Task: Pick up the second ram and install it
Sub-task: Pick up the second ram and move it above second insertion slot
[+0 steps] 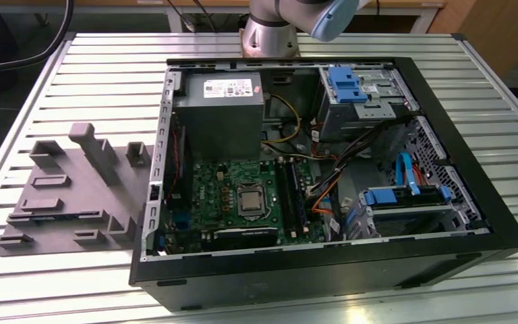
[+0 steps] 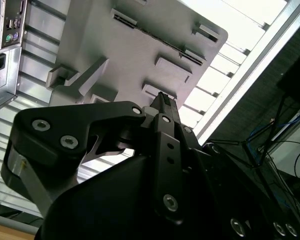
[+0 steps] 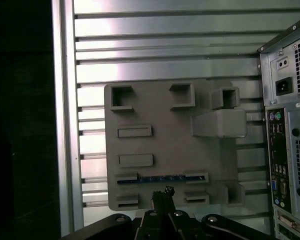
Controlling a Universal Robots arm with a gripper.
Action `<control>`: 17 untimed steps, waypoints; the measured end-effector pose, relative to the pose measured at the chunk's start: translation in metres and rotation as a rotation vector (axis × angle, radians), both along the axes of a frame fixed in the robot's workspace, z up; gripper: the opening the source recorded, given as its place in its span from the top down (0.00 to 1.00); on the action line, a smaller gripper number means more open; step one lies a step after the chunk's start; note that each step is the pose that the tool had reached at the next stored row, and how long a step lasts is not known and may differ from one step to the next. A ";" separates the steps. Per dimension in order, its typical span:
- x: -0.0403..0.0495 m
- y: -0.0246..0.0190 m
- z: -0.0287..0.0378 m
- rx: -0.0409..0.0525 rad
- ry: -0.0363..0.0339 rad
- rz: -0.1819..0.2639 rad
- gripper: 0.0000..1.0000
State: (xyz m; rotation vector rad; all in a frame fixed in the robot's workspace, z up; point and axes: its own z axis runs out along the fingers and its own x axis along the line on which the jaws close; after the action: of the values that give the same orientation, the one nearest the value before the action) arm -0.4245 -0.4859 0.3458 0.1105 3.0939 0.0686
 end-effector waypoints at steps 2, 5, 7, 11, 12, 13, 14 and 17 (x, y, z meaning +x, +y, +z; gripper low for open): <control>0.0000 0.0000 -0.0001 0.0000 0.0000 0.016 0.89; 0.0000 0.0000 -0.0004 0.0000 -0.0001 0.064 0.89; 0.0000 0.0000 -0.0007 0.0000 0.0000 0.099 0.89; 0.0000 0.0000 -0.0012 0.0000 0.0000 0.171 0.89; 0.0000 0.0000 -0.0014 0.0000 -0.0001 0.190 0.89; 0.0000 0.0000 -0.0016 0.0000 0.0000 0.226 0.89; 0.0000 0.0000 -0.0017 0.0000 0.0000 0.244 0.89; 0.0000 0.0000 -0.0021 0.0000 0.0000 0.299 0.89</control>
State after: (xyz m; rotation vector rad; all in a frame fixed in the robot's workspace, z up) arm -0.4244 -0.4858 0.3436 -0.3529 3.0826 0.0784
